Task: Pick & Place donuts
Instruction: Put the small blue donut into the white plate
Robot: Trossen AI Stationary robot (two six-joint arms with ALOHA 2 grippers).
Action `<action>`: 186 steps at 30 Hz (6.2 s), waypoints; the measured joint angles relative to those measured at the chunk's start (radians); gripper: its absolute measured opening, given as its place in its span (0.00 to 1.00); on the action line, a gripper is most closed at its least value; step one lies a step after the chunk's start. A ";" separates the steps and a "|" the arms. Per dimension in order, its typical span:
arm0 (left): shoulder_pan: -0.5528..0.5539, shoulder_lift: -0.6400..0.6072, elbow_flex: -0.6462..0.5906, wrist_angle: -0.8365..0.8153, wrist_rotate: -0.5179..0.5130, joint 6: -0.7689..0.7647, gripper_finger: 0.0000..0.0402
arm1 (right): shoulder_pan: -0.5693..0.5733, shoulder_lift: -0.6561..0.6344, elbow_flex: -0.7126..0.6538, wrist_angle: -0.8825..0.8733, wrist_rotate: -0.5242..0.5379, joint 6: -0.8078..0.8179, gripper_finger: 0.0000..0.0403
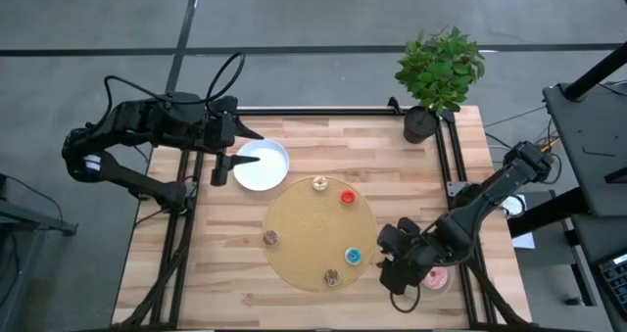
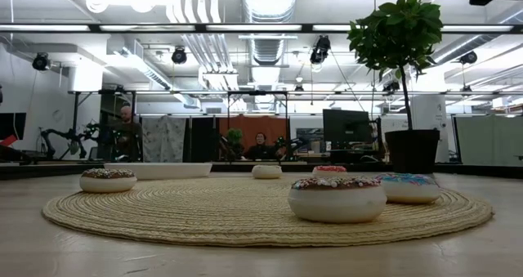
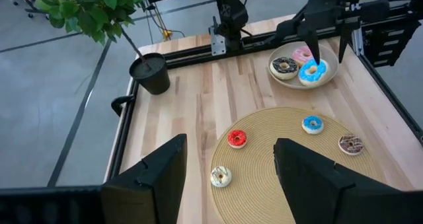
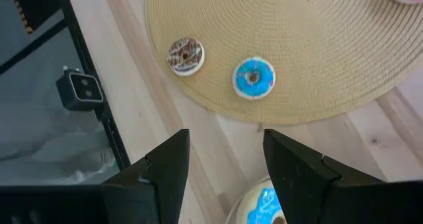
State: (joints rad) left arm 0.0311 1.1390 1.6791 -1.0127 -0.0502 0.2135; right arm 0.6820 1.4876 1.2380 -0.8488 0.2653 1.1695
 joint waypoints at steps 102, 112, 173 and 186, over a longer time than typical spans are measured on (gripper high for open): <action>0.000 0.022 0.000 -0.041 0.003 -0.027 0.50 | -0.321 0.436 0.129 -0.008 -0.356 -0.305 0.37; 0.000 0.022 0.000 -0.041 0.003 -0.027 0.50 | -0.321 0.426 0.129 -0.009 -0.341 -0.305 0.37; 0.000 0.022 0.000 -0.040 0.004 -0.027 0.50 | -0.323 0.426 0.034 0.099 -0.342 -0.310 0.37; 0.000 0.022 0.000 -0.040 0.002 -0.027 0.50 | -0.326 0.426 0.012 0.132 -0.344 -0.333 0.37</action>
State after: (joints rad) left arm 0.0311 1.1614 1.6791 -1.0531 -0.0479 0.1864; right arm 0.3561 1.9141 1.2503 -0.7168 -0.0784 0.8370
